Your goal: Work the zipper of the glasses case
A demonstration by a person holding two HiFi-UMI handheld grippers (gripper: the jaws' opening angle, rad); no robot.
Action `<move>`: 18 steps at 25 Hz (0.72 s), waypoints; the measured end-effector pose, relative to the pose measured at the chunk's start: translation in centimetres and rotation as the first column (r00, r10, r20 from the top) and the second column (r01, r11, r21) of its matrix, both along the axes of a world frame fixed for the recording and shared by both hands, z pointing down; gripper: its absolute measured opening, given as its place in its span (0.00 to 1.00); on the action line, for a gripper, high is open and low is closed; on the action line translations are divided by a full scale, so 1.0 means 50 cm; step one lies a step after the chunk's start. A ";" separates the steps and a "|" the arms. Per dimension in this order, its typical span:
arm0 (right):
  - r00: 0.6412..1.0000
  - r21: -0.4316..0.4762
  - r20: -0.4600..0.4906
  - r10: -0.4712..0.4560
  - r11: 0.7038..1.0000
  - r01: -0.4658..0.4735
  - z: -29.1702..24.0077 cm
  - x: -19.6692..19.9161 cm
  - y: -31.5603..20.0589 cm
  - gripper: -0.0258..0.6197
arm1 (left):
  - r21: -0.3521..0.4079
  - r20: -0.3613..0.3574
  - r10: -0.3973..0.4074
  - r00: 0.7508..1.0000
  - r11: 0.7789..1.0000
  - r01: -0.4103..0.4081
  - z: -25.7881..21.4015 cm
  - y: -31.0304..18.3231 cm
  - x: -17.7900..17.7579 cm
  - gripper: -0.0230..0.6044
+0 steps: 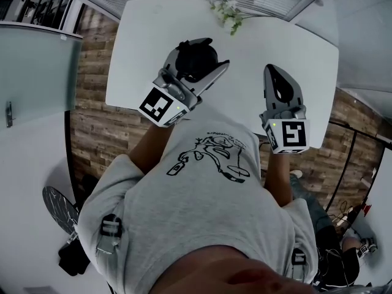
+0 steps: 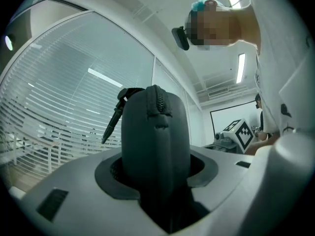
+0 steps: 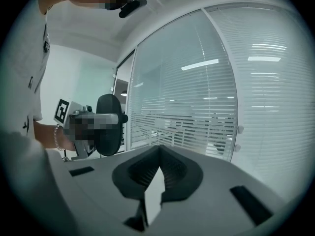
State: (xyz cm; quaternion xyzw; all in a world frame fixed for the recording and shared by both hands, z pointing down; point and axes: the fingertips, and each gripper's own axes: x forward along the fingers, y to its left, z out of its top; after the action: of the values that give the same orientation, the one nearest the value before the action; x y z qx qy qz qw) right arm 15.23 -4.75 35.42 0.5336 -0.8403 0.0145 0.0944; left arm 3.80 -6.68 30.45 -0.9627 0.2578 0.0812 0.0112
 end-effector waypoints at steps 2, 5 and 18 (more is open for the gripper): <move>1.000 0.008 0.005 0.012 1.000 -0.012 -0.011 0.016 0.003 0.05 | 0.017 0.038 -0.022 0.999 1.000 0.022 0.000 0.001 0.009 0.41; 1.000 0.026 0.018 0.014 1.000 -0.014 -0.032 0.032 0.013 0.05 | 0.015 0.088 -0.058 0.994 0.998 0.057 0.003 0.006 0.020 0.41; 0.997 0.075 0.072 0.017 0.997 -0.022 -0.086 0.071 0.036 0.04 | 0.055 0.170 -0.135 0.976 0.990 0.128 -0.009 0.024 0.053 0.41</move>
State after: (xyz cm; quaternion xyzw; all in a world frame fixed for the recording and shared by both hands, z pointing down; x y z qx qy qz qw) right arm 18.78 -2.97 31.10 0.5442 -0.8378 0.0029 0.0438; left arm 6.44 -5.49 30.01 -0.9465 0.3171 0.0017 0.0600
